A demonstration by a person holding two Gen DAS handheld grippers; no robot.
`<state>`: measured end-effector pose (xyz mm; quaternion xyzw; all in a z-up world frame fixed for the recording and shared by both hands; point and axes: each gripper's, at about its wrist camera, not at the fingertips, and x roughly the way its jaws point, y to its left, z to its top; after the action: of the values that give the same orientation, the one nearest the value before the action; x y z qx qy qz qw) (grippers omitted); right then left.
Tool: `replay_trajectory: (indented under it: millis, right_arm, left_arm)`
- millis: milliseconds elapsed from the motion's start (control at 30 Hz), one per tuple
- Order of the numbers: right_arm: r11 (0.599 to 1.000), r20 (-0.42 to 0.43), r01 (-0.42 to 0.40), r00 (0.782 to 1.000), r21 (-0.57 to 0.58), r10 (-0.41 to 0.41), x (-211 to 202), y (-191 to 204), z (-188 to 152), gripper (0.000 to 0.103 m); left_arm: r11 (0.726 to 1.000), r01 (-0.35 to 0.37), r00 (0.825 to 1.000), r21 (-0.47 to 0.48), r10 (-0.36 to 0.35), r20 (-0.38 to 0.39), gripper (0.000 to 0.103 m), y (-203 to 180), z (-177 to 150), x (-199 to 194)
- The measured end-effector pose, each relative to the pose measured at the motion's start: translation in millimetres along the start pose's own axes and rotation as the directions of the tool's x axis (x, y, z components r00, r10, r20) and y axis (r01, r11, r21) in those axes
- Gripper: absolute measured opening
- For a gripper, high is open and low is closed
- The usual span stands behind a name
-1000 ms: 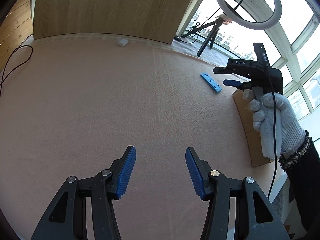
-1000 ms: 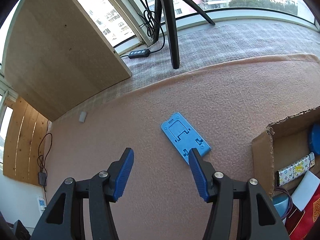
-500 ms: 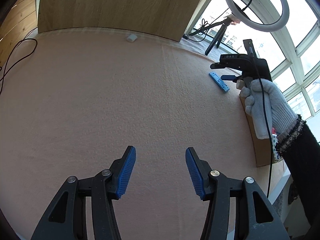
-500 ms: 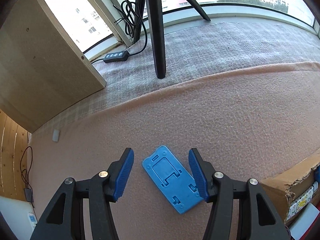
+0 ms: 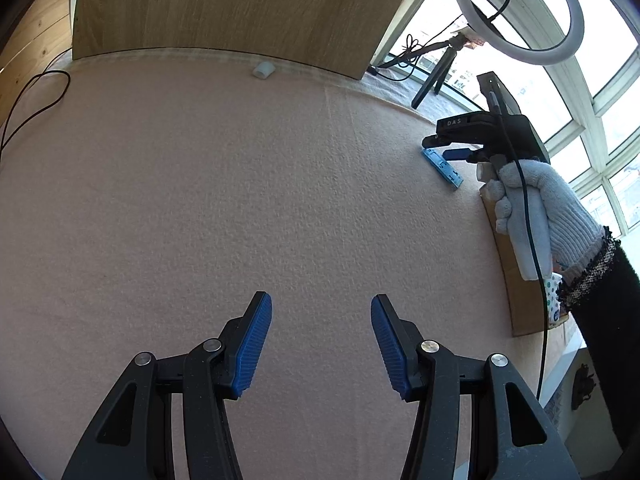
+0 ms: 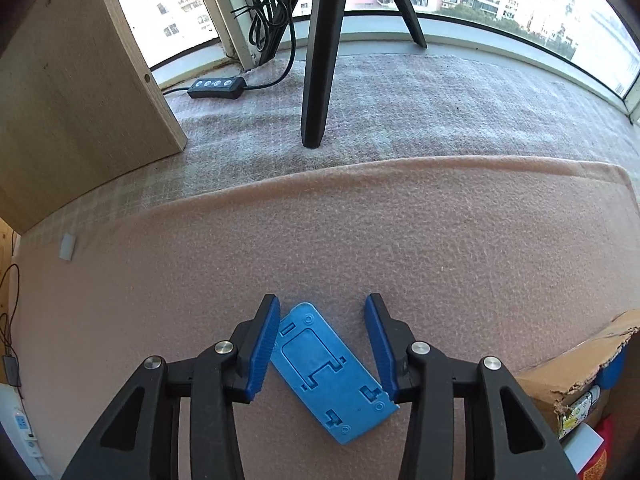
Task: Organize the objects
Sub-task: 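Move the right gripper to the blue phone stand and close on it, then lift the blue phone stand off the floor with the right gripper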
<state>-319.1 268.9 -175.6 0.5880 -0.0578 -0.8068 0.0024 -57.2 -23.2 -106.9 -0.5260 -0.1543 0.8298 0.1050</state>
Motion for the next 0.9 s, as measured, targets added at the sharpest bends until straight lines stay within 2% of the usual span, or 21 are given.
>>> replay_trajectory:
  millis: [233, 333, 633, 767, 833, 900]
  right_arm:
    - [0.998, -0.056, -0.039, 0.998, -0.044, 0.037, -8.8, 7.8, -28.3, 0.039]
    - [0.995, -0.08, -0.095, 0.992, -0.015, 0.093, -14.5, 5.6, -44.4, 0.04]
    - [0.98, -0.139, -0.196, 0.971, -0.015, 0.192, -37.1, 13.6, -108.8, 0.04]
    - [0.966, -0.181, -0.258, 0.951, -0.007, 0.252, -46.4, 17.8, -139.4, 0.04]
    - [0.945, -0.209, -0.327, 0.923, 0.02, 0.323, -49.0, 17.1, -154.4, 0.04]
    - [0.923, -0.242, -0.386, 0.896, -0.007, 0.373, -50.8, 20.5, -166.4, 0.04]
  left_arm:
    - [1.0, 0.014, 1.0, 0.014, -0.014, 0.006, 0.055, -7.2, 2.6, -0.7]
    - [0.999, 0.019, 1.0, 0.027, -0.019, 0.004, 0.055, -13.8, 3.8, 1.7]
    - [0.997, 0.027, 1.0, 0.067, -0.027, -0.003, 0.055, -27.3, 4.1, 5.2]
    - [0.996, 0.033, 0.999, 0.088, -0.032, -0.01, 0.056, -33.0, 1.5, 7.0]
    - [0.994, 0.036, 0.999, 0.099, -0.034, -0.015, 0.056, -36.5, -0.1, 9.5]
    - [0.993, 0.041, 0.999, 0.111, -0.039, -0.025, 0.055, -41.0, -2.1, 13.7]
